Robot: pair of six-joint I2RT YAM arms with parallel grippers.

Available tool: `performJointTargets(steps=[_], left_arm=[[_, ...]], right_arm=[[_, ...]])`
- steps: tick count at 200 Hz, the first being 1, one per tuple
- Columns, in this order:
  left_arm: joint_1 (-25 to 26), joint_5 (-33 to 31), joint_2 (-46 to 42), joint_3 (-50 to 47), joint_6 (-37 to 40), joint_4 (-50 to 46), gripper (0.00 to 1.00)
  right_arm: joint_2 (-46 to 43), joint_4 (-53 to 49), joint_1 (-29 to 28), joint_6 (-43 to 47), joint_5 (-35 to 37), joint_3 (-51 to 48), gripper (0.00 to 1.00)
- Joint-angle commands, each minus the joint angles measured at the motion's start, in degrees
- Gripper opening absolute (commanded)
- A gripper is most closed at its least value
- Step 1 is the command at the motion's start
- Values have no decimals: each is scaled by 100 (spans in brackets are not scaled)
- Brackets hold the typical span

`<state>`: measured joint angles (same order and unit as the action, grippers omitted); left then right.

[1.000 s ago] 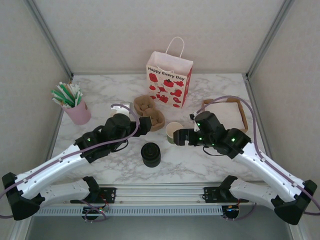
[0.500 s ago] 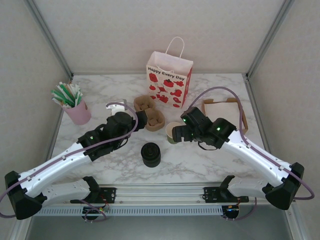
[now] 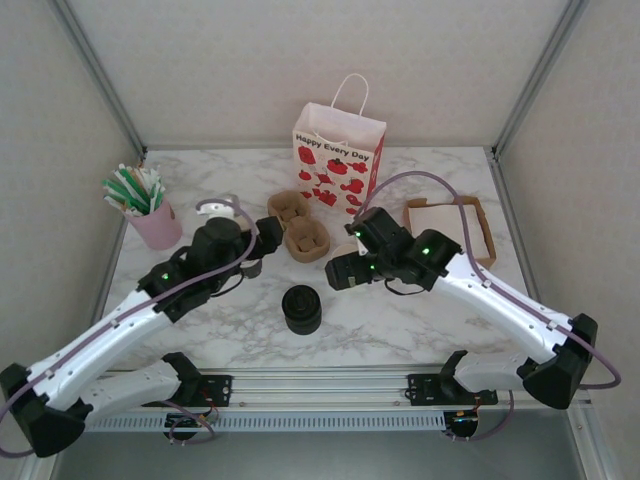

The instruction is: Pack the takeout coffee

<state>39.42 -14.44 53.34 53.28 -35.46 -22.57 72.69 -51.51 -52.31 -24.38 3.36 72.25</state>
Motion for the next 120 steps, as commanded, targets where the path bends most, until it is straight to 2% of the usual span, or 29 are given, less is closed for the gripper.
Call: performJointTargets(steps=[1, 14, 34, 68, 120], left_arm=[[-250, 882, -508, -255, -158, -78, 100], [-330, 1058, -734, -397, -189, -139, 99], [-524, 1527, -917, -590, -207, -279, 94], [-716, 2714, -840, -1191, -305, -113, 75], [-954, 3255, -948, -1808, -361, 32, 60]], right_arm=[[252, -13, -416, 75, -163, 315, 99], [409, -28, -653, 28, -52, 385, 99], [720, -135, -946, -125, 144, 546, 97], [1300, -393, -1235, -454, 389, 883, 91], [1876, -570, -1373, -930, 556, 1171, 86]])
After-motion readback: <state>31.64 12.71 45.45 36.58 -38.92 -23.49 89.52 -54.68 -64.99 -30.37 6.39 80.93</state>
